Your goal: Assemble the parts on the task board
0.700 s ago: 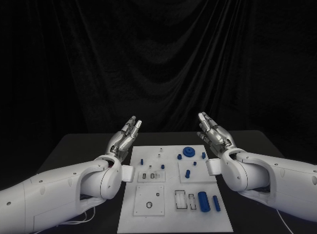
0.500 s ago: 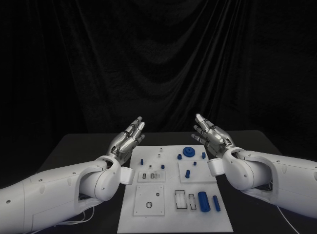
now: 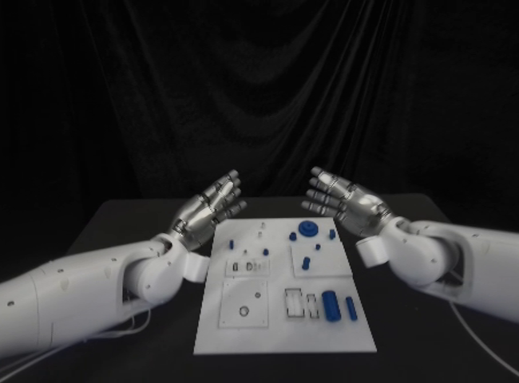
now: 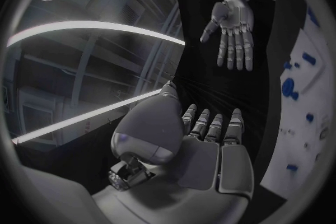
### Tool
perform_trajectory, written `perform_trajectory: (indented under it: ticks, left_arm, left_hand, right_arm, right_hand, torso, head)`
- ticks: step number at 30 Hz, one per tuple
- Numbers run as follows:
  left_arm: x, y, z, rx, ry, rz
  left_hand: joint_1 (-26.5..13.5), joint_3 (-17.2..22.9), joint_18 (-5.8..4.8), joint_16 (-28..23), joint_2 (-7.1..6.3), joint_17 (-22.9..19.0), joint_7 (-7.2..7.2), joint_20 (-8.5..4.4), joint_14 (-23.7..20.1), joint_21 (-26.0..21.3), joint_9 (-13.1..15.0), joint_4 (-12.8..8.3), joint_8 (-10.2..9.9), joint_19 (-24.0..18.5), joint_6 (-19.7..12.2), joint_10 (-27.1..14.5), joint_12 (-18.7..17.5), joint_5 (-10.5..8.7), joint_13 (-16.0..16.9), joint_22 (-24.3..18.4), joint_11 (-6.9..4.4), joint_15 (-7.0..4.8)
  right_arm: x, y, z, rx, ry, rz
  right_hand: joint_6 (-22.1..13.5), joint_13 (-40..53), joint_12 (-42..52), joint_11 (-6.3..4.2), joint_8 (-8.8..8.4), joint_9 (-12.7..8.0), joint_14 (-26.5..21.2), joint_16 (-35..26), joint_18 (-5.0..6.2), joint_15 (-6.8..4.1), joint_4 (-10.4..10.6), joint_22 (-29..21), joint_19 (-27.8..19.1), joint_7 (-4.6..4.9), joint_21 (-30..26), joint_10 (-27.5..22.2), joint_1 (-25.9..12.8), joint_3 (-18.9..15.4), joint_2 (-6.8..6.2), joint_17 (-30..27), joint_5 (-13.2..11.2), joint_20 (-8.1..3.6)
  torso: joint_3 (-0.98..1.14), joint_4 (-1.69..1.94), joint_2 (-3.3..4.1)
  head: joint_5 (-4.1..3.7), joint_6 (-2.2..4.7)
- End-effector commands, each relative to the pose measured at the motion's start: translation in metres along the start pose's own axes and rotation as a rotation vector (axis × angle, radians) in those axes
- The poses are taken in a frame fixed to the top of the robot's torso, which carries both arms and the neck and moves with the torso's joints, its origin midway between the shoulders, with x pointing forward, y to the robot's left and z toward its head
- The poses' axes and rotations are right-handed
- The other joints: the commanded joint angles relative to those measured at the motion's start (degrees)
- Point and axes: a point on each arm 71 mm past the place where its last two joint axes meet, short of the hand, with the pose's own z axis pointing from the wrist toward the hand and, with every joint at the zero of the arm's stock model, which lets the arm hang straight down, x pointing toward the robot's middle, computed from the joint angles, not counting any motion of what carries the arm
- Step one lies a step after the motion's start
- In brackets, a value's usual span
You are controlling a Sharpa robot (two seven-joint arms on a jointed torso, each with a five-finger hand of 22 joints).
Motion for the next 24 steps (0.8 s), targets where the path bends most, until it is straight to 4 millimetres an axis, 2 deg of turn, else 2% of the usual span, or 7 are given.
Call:
perform_trajectory:
  ticks: [1,3,4,7,13,18,24]
  left_arm:
    - [-0.025,-0.016,-0.007,0.15,0.019,0.132]
    - [-0.027,-0.018,-0.011,0.157,0.025,0.14]
    - [-0.028,-0.019,-0.012,0.161,0.028,0.143]
    - [-0.03,-0.023,-0.016,0.178,0.03,0.159]
    - [-0.036,-0.036,-0.021,0.213,0.02,0.19]
    - [-0.037,-0.053,-0.02,0.234,0.034,0.198]
    - [-0.033,-0.074,-0.019,0.264,0.052,0.206]
  left_hand:
    - [1.34,0.0,0.62,0.33,0.06,0.11,0.19,0.05,0.36,0.43,0.09,-0.04,0.35,0.53,0.75,0.41,0.92,1.14,0.16,0.1,0.49,-0.06]
    - [1.95,0.11,0.62,0.35,0.06,0.12,0.36,0.06,0.39,0.43,0.13,-0.05,0.4,0.53,1.08,0.47,1.25,1.71,0.18,0.07,0.8,-0.19]
    - [2.26,0.17,0.61,0.33,0.06,0.11,0.5,0.1,0.37,0.43,0.14,-0.05,0.43,0.54,1.23,0.42,1.33,2.03,0.17,0.07,0.94,-0.16]
    - [3.56,0.33,0.62,0.45,-0.13,0.15,0.9,0.44,0.54,0.59,0.22,-0.04,0.56,0.76,1.95,0.42,1.87,3.4,0.2,0.11,1.51,0.15]
    - [5.75,0.62,0.63,0.72,-0.51,0.25,1.11,0.63,0.92,0.81,0.31,-0.09,0.68,1.06,2.96,0.78,3.28,6.75,0.33,0.13,2.02,0.16]
    - [7.62,1.06,0.59,0.66,-0.89,0.23,2.57,1.26,0.85,0.74,0.46,-0.14,0.93,0.91,4.27,0.26,3.48,7.77,0.26,0.05,2.93,1.02]
    - [7.92,1.21,0.63,0.97,-0.7,0.35,3.08,1.48,1.27,0.9,0.57,-0.04,1.13,1.1,5.17,0.51,4.15,7.89,0.36,0.11,3.25,1.32]
  right_arm:
    - [-0.015,0.023,-0.013,-0.032,0.075,-0.148]
    - [-0.014,0.032,-0.01,-0.039,0.084,-0.185]
    - [-0.013,0.037,-0.009,-0.041,0.088,-0.209]
    - [-0.013,0.052,-0.008,-0.04,0.094,-0.322]
    - [-0.011,0.08,0.002,0.007,0.102,-0.769]
    - [-0.008,0.101,0.004,0.007,0.094,-1.153]
    - [-0.002,0.112,0.006,0.058,0.086,-1.608]
  right_hand:
    - [0.58,0.84,2.26,2.45,0.31,0.08,3.53,3.36,-0.76,1.32,-1.75,2.01,6.48,0.31,3.85,1.29,2.69,0.68,-0.21,1.48,2.29,0.14]
    - [2.99,2.2,6.86,4.29,1.38,0.55,16.09,12.61,-2.67,2.23,-4.3,6.25,23.09,1.14,12.93,4.38,6.1,1.86,-0.6,5.15,4.66,-0.28]
    - [6.11,3.14,10.85,4.92,2.89,1.13,23.92,17.43,-1.91,2.1,-5.74,6.91,28.88,2.18,15.17,6.63,7.9,2.63,-0.78,6.65,5.12,-0.18]
    - [6.95,3.75,14.16,5.46,3.49,1.23,28.57,19.45,-1.22,1.48,-7.43,7.38,33.76,2.62,16.93,8.06,9.77,3.57,-1.09,6.99,5.25,-0.3]
    - [21.4,5.17,25.44,6.03,14.26,4.64,40.95,22.06,0.39,-2.65,-13.3,10.26,43.86,2.86,23.51,13.09,15.18,5.77,-3.46,6.73,-0.28,-3.05]
    - [24.68,5.33,31.42,3.42,18.93,5.53,55.29,25.63,0.94,-7.03,-13.92,15.74,51.33,4.25,32.98,20.32,15.54,7.3,-4.98,7.43,-4.32,-6.65]
    - [27.11,3.98,31.35,1.64,19.07,5.31,65.15,32.51,1.01,-10.0,-11.54,20.59,58.2,3.9,40.74,25.41,12.37,7.55,-6.83,10.97,-8.62,-9.01]
  torso:
    - [-0.15,1.91,1.62]
    - [-0.14,1.91,1.95]
    - [-0.14,1.93,1.97]
    - [-0.31,1.96,2.43]
    - [-0.67,2.58,4.53]
    - [-0.71,2.96,6.71]
    - [-1.24,4.22,8.26]
  head:
    - [-0.2,-4.32]
    - [0.24,-5.27]
    - [0.49,-5.92]
    - [1.05,-7.41]
    - [1.63,-9.2]
    - [1.08,-9.63]
    - [-0.54,-9.83]
